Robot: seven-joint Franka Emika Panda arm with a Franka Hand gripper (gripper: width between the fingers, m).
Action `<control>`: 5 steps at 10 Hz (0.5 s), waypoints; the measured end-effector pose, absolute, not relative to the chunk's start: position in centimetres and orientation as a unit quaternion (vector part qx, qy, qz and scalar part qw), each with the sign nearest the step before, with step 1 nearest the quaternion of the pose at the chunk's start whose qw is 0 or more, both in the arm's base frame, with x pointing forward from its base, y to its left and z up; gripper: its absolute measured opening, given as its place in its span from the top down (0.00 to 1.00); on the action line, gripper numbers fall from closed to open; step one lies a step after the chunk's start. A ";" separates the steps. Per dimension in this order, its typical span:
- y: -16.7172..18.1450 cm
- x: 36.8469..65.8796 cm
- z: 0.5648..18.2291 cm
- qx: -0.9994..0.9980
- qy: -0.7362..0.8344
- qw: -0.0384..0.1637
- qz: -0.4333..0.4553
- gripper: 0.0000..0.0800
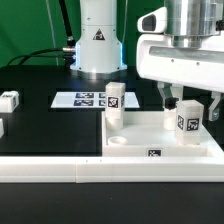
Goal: Assemble square table
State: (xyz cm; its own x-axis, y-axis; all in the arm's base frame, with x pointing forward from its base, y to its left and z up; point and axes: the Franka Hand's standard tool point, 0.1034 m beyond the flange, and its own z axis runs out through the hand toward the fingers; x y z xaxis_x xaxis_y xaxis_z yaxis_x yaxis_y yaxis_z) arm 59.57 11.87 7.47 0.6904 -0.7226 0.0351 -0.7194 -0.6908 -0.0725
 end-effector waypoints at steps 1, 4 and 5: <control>12.0 59.5 7.5 -0.937 0.348 0.025 -0.031 0.19; 11.9 59.6 7.5 -0.975 0.220 0.021 -0.035 0.19; 11.9 59.6 7.4 -0.985 0.168 0.017 -0.036 0.19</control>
Offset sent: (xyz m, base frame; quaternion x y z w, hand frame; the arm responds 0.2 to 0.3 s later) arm 0.0014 0.0108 0.0009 0.0168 -0.0182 -0.1717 0.9848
